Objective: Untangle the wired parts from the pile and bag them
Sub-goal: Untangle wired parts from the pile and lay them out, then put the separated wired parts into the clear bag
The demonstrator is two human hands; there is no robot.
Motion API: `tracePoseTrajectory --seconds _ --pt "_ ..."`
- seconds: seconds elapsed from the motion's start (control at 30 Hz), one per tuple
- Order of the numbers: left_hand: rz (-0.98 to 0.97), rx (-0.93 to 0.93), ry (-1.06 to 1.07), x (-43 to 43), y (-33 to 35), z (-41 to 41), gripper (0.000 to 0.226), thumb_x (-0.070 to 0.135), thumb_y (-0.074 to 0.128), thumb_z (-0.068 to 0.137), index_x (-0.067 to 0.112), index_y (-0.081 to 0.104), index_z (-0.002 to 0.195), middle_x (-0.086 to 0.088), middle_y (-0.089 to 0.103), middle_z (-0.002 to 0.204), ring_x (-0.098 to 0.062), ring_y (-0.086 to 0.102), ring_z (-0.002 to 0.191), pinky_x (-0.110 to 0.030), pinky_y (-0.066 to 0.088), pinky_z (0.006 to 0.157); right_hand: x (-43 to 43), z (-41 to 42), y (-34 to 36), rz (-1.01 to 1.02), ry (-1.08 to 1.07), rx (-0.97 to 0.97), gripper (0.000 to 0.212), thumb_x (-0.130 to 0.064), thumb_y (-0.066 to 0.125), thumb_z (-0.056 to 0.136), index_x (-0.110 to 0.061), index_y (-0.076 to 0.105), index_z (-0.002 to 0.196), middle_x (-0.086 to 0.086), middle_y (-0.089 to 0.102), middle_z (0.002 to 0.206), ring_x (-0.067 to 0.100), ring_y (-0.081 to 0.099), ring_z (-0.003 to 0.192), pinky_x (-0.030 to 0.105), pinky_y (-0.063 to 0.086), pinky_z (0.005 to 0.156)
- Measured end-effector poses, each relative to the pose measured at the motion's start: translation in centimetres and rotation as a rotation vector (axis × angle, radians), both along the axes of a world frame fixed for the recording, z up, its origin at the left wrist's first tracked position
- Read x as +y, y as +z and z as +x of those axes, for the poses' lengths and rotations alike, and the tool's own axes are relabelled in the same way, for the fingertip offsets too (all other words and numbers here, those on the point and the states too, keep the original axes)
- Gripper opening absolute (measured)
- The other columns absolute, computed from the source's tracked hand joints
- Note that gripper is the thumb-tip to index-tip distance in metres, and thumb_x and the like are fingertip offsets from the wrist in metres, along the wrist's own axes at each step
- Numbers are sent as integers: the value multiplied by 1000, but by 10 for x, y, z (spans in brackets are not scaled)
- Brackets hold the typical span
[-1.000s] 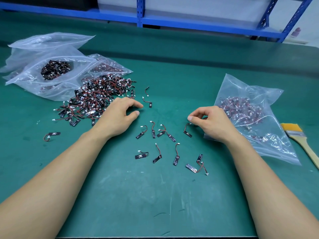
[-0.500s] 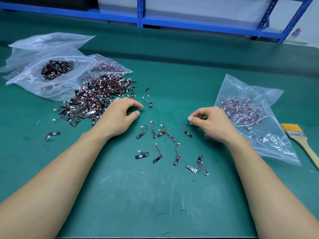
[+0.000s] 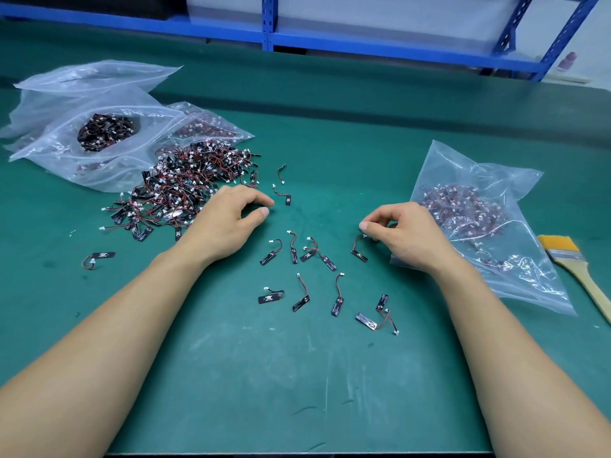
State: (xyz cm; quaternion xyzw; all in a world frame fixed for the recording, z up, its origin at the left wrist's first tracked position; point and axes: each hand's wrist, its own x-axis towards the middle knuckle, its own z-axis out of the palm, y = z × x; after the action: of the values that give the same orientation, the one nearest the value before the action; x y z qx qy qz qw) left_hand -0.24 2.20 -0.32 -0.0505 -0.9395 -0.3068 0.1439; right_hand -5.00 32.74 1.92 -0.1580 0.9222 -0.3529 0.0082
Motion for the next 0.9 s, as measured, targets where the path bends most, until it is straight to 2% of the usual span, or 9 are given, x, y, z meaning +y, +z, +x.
tracePoseTrajectory --seconds 0.1,0.17,0.3,0.37,0.47,0.63,0.77,0.8,0.9 --pt "14 -25 -24 2 5 2 22 29 53 101 25 68 116 13 61 112 -12 47 111 -29 34 94 1 -1 0 -3 -4 -2 15 -35 72 89 -28 74 75 -7 70 72 3 57 58 21 45 57" --pt "-6 -69 -80 2 8 6 29 38 52 101 24 65 123 9 61 121 -14 47 119 -35 37 104 1 -1 0 -4 -1 -2 15 -34 72 89 -28 74 76 -7 70 71 1 54 55 19 43 56" --pt "-124 -295 -263 9 9 24 85 85 37 77 37 40 146 20 31 152 -2 14 149 -32 9 123 3 -1 1 -16 3 -2 17 -31 70 90 -27 73 74 -8 69 68 -2 53 54 11 39 53" --pt "-140 -309 -281 15 8 28 86 87 32 80 36 33 150 20 20 157 2 3 150 -30 -1 124 4 -1 1 -19 2 -3 17 -30 70 90 -26 74 74 -8 69 68 -1 54 57 14 42 58" --pt "-10 -314 -256 21 13 30 74 77 27 90 35 32 151 12 23 162 4 6 148 -26 -1 122 4 -2 1 -27 0 -3 16 -30 70 90 -24 75 77 -5 71 71 9 61 67 23 49 67" --pt "13 -480 -348 31 23 42 98 82 48 60 59 12 148 28 10 160 -7 -3 151 -37 7 124 4 -3 0 -30 -1 -10 14 -30 69 91 -21 76 82 -3 71 73 12 63 71 25 49 70" --pt "-178 -303 -562 80 19 52 131 91 61 49 45 -1 155 36 -8 155 16 -15 142 -13 -7 117 4 -5 0 -67 -15 -21 20 -28 64 94 -21 74 79 -10 66 61 0 49 53 16 39 55" --pt "-237 -241 -579 95 15 51 136 94 58 49 38 -2 157 30 -10 159 15 -16 142 -13 -10 116 4 -6 0 -98 -25 -34 22 -28 62 95 -20 74 79 -12 63 56 0 47 50 17 37 54" --pt "-358 -175 -509 130 7 44 137 99 47 52 29 0 159 15 -6 166 0 -11 150 -29 -6 124 6 -8 1 -201 -36 -81 29 -28 54 101 -22 70 78 -12 60 53 6 46 51 26 40 61"
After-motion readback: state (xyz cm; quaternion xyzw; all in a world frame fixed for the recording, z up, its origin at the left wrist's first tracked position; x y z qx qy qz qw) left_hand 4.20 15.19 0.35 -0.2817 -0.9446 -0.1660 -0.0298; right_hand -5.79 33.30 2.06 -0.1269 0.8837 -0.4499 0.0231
